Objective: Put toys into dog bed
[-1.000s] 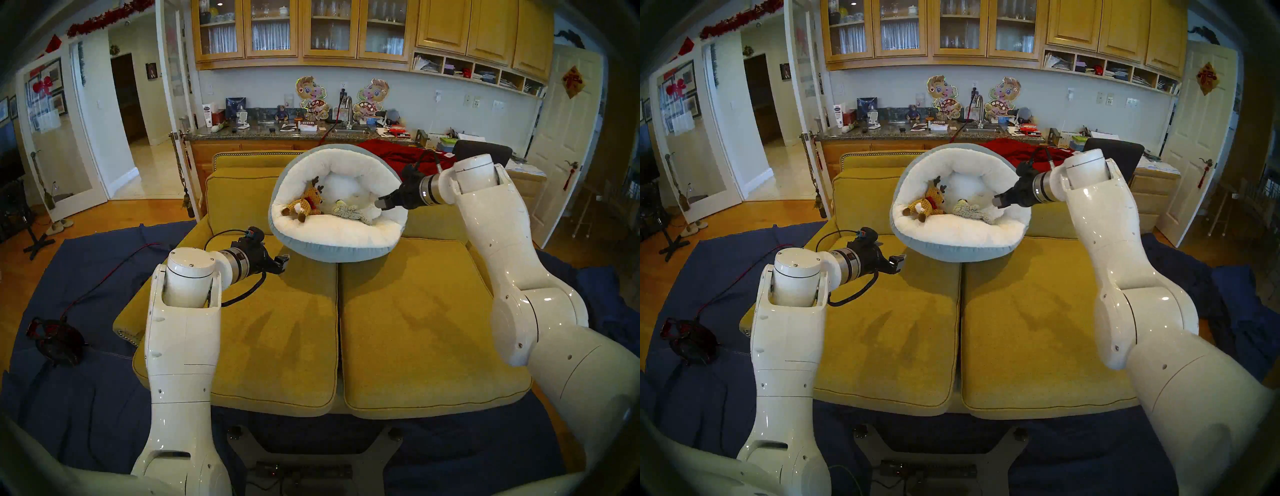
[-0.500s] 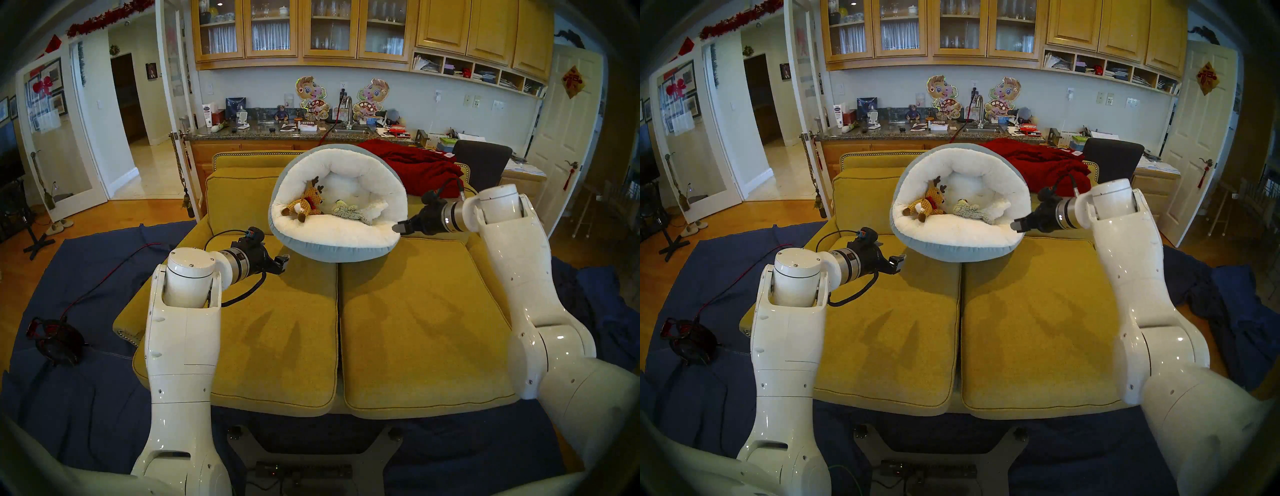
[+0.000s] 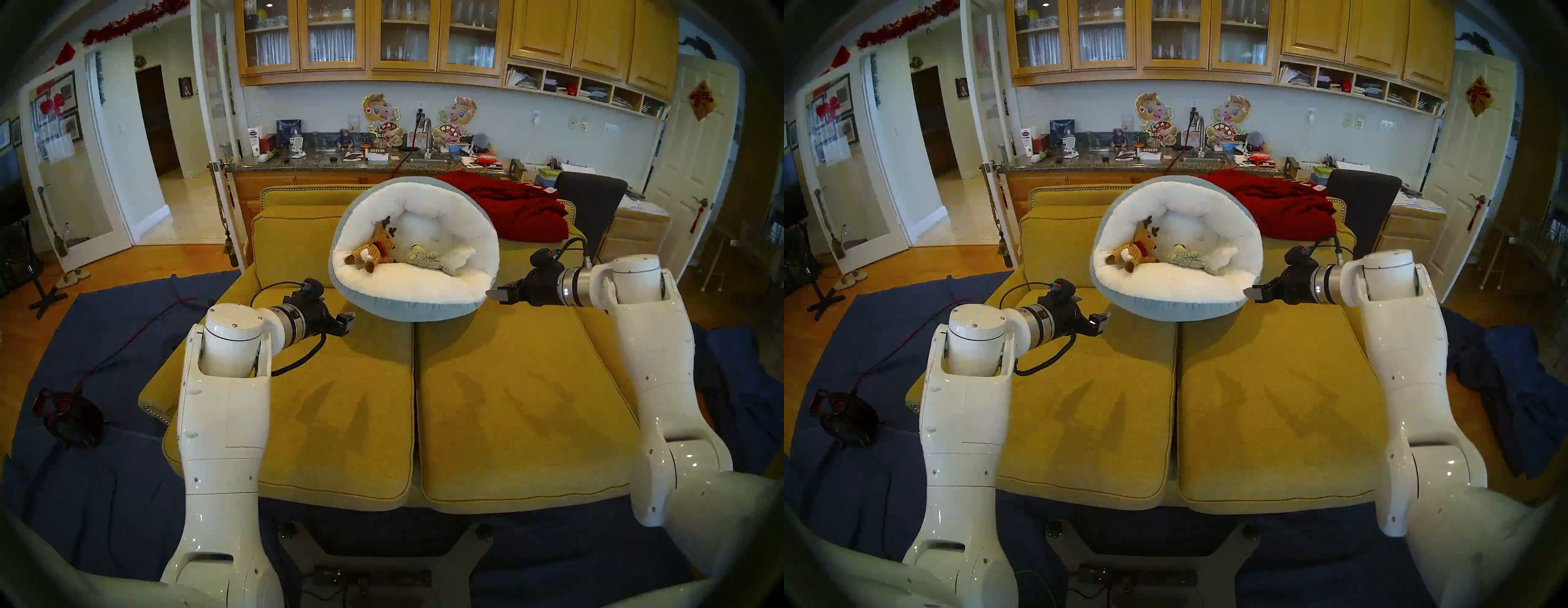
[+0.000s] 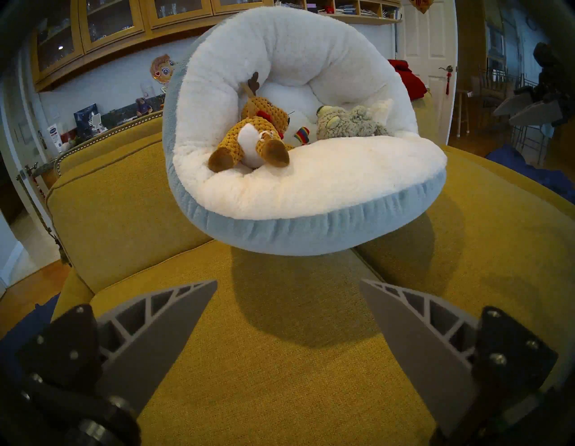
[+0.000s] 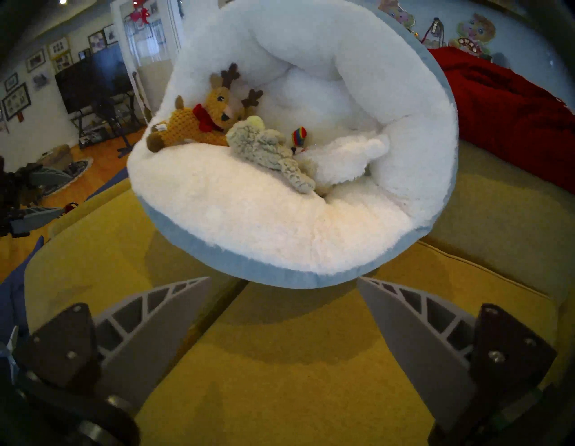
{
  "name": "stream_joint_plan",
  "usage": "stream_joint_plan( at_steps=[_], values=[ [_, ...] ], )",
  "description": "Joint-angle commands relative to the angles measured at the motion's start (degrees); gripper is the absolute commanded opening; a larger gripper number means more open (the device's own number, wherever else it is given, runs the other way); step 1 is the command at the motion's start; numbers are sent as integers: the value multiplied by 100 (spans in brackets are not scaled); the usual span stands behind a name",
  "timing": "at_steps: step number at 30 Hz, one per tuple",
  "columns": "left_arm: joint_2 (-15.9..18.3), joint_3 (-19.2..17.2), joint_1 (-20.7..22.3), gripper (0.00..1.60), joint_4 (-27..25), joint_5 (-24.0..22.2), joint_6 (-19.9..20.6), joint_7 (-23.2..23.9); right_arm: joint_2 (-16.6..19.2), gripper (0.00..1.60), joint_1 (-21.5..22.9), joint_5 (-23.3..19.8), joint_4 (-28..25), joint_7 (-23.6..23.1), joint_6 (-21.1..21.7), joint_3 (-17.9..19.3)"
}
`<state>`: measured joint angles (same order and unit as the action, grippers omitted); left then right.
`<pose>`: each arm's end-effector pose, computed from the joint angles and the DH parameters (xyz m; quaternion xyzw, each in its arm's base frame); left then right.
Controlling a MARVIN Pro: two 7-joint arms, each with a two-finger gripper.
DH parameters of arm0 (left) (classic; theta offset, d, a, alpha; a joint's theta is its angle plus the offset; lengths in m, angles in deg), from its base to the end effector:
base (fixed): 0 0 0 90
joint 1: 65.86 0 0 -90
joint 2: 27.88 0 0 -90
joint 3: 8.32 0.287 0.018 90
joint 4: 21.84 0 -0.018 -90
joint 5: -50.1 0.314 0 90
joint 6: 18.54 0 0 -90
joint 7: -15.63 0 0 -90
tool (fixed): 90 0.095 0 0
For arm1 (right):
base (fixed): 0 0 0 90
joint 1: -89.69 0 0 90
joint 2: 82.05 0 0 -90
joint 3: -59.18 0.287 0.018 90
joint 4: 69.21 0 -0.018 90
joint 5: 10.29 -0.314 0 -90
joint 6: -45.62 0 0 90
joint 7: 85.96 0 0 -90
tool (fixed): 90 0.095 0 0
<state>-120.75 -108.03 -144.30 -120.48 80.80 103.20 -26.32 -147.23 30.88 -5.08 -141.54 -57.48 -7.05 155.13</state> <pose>0.4510 0.0077 -0.2286 0.8046 -0.2430 0.5376 0.0678 0.5110 -0.1450 -0.1837 -0.8243 -0.2472 -0.4723 0.1905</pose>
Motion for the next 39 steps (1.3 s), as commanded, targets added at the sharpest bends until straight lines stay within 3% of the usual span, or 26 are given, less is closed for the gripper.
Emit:
stream_joint_plan(
  at_steps=[1, 8, 20, 25, 31, 39],
  values=[
    [-5, -1, 215, 160, -182, -38, -37, -8, -195, 160, -494, -396, -738, -141, -390, 394],
    [-8, -4, 222, 160, -197, -45, -35, -5, -633, 160, -915, -439, -1113, 300, -865, 671],
    [-10, -7, 226, 160, -208, -51, -31, -1, -1515, 160, -1219, 333, -1758, 1599, -1137, 636],
    [-11, -9, 227, 160, -212, -53, -29, 1, -1718, 160, -1312, 472, -1941, 2152, -1165, 621],
    [-11, -10, 228, 160, -216, -56, -27, 2, -1833, 160, -1362, 531, -2026, 2372, -1193, 636],
    [-11, -10, 228, 160, -217, -57, -26, 3, -1875, 160, -1436, 477, -2092, 2286, -1282, 650]
  ],
)
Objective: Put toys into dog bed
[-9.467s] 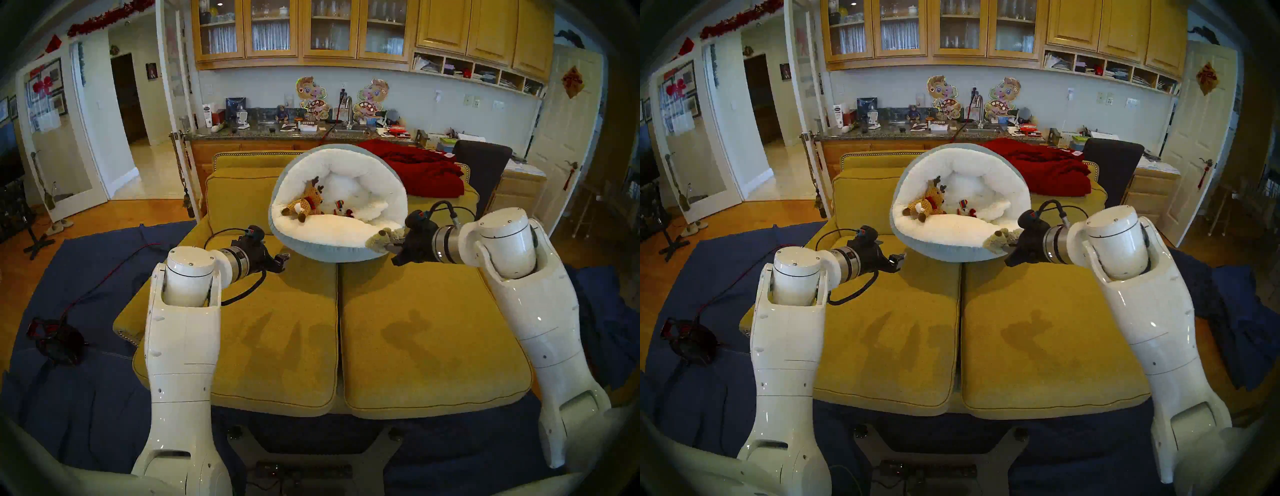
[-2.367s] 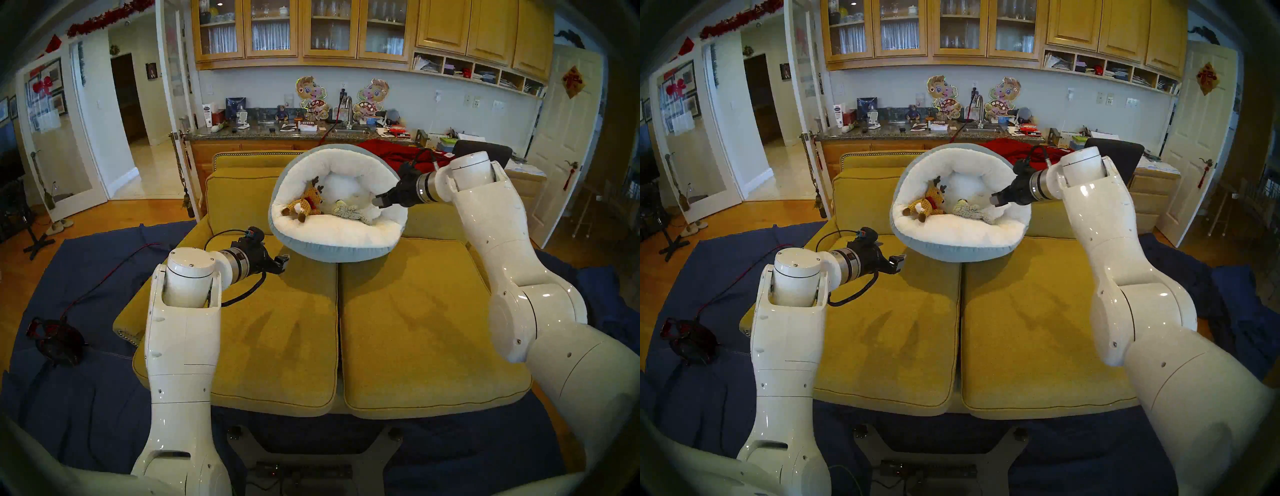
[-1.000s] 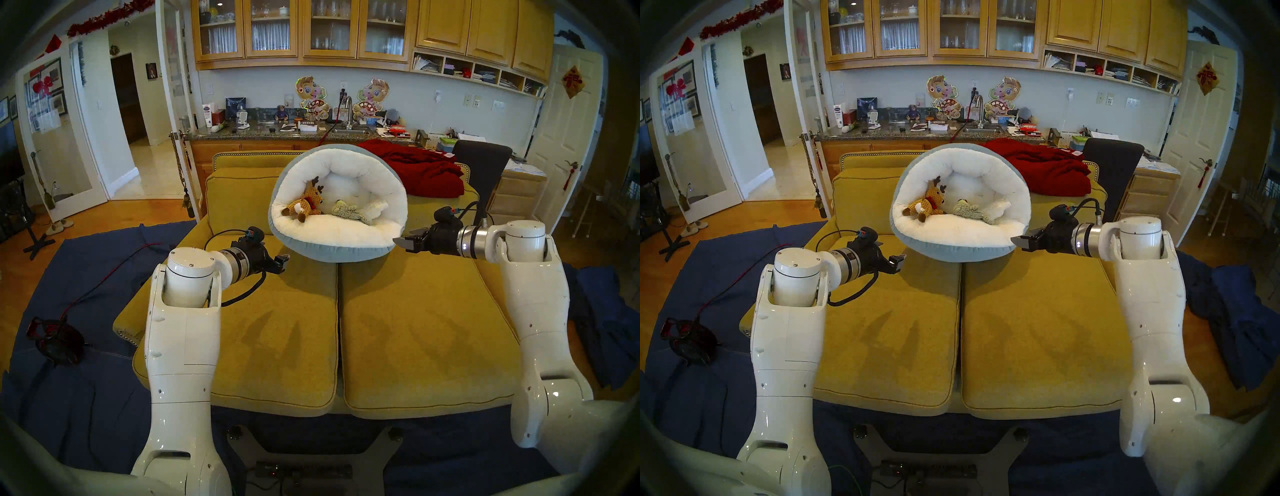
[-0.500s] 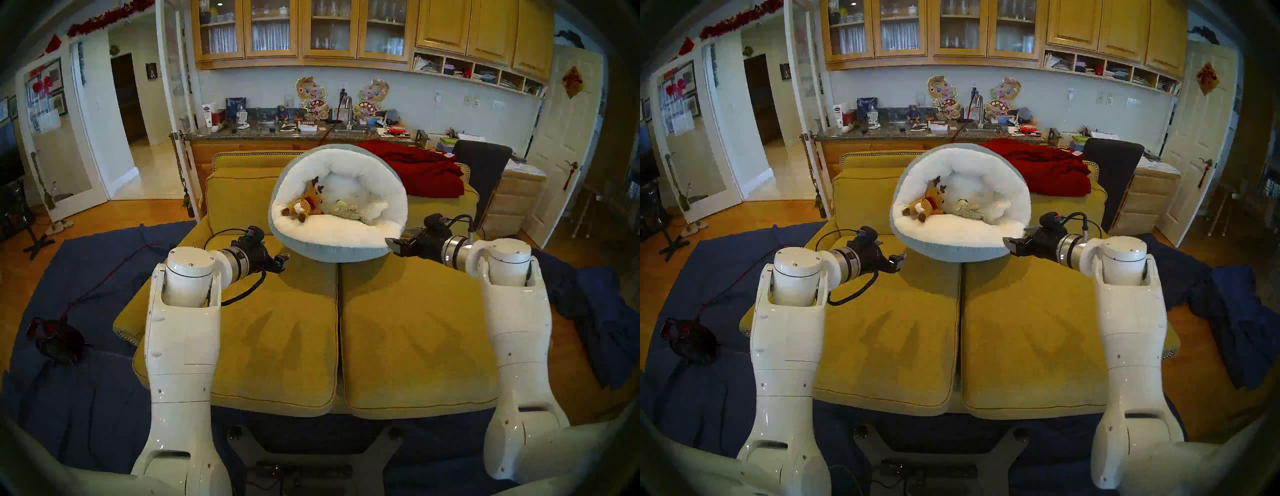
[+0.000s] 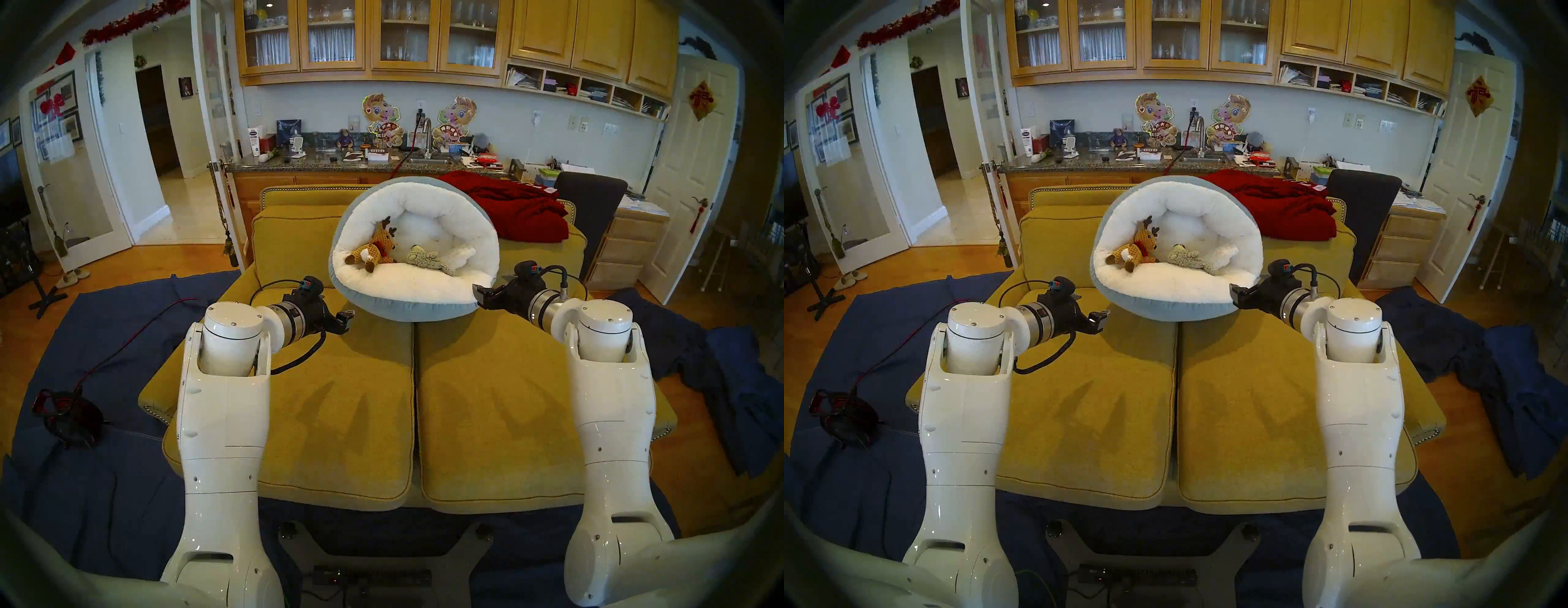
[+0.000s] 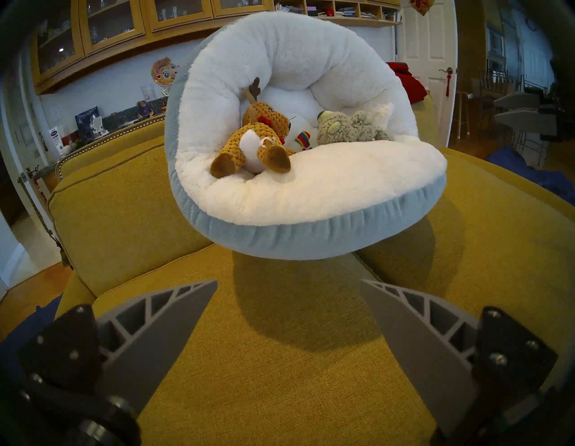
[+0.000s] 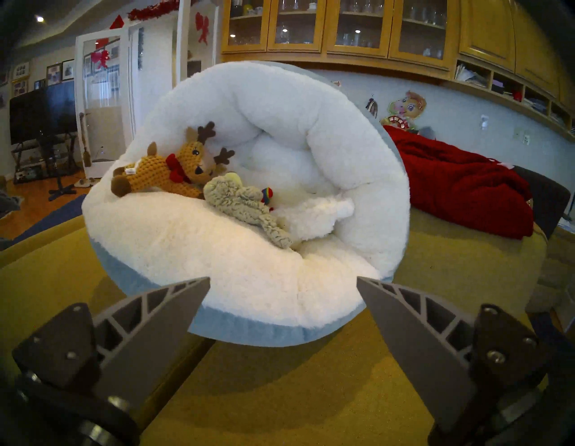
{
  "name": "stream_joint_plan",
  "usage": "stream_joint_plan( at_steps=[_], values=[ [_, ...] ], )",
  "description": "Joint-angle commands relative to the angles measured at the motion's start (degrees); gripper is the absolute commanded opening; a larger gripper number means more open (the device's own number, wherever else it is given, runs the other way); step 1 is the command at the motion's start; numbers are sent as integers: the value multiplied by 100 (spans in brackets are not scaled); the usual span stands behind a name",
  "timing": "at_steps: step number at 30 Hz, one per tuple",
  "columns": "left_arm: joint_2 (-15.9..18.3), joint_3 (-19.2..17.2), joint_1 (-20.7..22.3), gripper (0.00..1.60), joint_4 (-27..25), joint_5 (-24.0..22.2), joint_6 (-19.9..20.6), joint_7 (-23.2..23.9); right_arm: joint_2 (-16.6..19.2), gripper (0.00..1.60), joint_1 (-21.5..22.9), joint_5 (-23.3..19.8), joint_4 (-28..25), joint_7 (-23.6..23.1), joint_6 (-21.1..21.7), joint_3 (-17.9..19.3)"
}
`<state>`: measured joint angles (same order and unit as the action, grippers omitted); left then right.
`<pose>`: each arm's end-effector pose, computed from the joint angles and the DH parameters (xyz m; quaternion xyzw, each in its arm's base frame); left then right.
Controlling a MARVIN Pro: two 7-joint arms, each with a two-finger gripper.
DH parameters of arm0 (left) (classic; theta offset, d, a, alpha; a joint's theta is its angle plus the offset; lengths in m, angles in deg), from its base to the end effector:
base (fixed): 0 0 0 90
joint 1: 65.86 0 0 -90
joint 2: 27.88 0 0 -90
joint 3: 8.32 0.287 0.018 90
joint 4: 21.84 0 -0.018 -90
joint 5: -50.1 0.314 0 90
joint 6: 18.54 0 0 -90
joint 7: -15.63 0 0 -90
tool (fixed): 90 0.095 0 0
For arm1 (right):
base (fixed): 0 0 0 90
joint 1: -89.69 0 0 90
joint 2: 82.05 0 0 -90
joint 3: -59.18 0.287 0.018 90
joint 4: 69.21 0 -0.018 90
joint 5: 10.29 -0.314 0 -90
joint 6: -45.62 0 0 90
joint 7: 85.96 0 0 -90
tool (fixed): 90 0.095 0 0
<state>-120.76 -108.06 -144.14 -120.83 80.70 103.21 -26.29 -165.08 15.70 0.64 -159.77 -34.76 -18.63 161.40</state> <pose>0.4512 0.0078 -0.2250 0.8021 -0.2430 0.5413 0.0672 0.4788 -0.0749 -0.2138 -0.7691 -0.1787 -0.6091 0.0745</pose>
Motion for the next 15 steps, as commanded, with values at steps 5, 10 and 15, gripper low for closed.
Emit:
stream_joint_plan(
  at_steps=[5, 10, 15],
  values=[
    [-9, -7, 212, 160, -183, -48, -27, 0, -103, 160, 74, -99, -277, 22, -137, 31],
    [-9, -7, 212, 160, -183, -48, -27, -1, -110, 160, 70, -99, -280, 26, -143, 36],
    [-9, -7, 212, 160, -183, -49, -26, -1, -115, 160, 67, -98, -282, 28, -147, 39]
  ],
)
